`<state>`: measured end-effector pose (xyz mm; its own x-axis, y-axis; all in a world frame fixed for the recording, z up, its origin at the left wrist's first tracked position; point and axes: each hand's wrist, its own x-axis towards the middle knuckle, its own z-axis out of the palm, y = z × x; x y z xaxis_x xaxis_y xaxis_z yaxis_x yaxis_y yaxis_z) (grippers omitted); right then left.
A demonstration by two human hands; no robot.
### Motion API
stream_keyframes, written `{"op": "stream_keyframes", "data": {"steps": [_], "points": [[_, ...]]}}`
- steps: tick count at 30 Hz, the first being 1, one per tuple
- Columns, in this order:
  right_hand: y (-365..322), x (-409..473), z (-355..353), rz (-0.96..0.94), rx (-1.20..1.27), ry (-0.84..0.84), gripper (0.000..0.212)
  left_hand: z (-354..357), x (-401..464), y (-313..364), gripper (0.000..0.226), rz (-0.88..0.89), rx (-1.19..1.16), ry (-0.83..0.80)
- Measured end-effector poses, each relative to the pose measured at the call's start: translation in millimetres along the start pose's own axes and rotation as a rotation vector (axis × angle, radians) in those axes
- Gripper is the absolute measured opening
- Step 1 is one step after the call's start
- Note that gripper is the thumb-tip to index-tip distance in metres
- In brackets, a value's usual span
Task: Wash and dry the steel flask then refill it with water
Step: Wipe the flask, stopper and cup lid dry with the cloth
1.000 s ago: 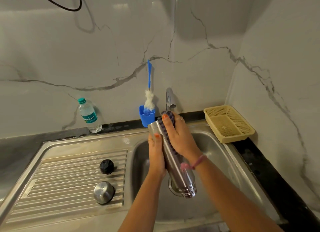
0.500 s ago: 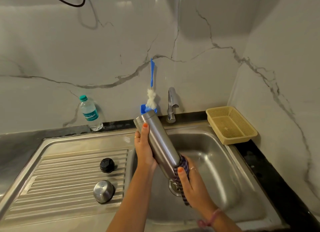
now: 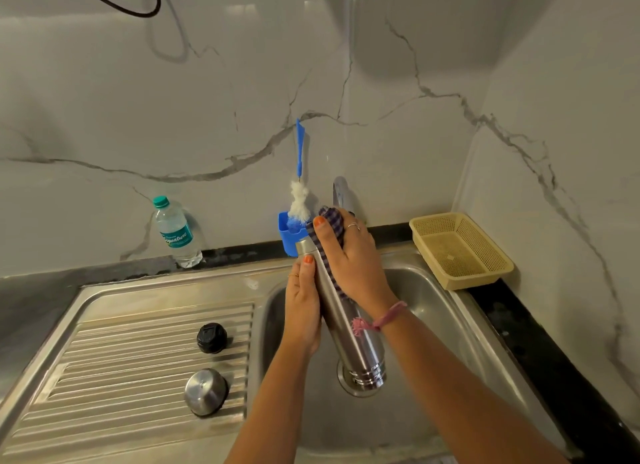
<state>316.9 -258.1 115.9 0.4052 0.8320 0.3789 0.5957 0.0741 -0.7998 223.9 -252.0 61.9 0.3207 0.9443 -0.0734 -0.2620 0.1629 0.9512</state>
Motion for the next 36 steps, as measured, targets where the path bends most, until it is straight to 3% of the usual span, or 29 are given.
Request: {"op": "stream_keyframes", "data": {"steps": [8, 13, 17, 23, 26, 30, 32, 34, 36], "points": [[24, -13, 6, 0.03, 0.106, 0.005, 0.071, 16, -6, -7, 0.063, -0.008, -0.153, 0.087], [67, -85, 4, -0.029, -0.095, -0.018, 0.066, 3, 11, 11, 0.049, 0.046, -0.254, 0.125], [86, -120, 6, 0.071, 0.068, 0.008, 0.062, -2, 13, 13, 0.042, 0.003, -0.255, 0.117], [43, -54, 7, 0.014, 0.008, 0.032, 0.064, 3, 10, 13, 0.045, -0.033, -0.22, 0.019], [9, -13, 6, 0.0, 0.09, 0.158, 0.067, 8, 3, 6, 0.047, -0.027, -0.124, -0.026], [-7, 7, 8, 0.0, -0.007, 0.198, 0.067, 8, 1, 5, 0.064, 0.016, -0.046, 0.021], [-7, 6, 14, 0.023, -0.055, 0.192, 0.07, 8, 1, 7, 0.058, 0.037, -0.028, 0.044], [-6, 3, 19, 0.049, -0.02, 0.172, 0.069, 11, -1, 7, 0.051, 0.041, -0.049, 0.049], [-2, 0, 22, 0.07, 0.051, 0.149, 0.07, 12, -3, 6, 0.063, 0.03, -0.095, 0.06]]}}
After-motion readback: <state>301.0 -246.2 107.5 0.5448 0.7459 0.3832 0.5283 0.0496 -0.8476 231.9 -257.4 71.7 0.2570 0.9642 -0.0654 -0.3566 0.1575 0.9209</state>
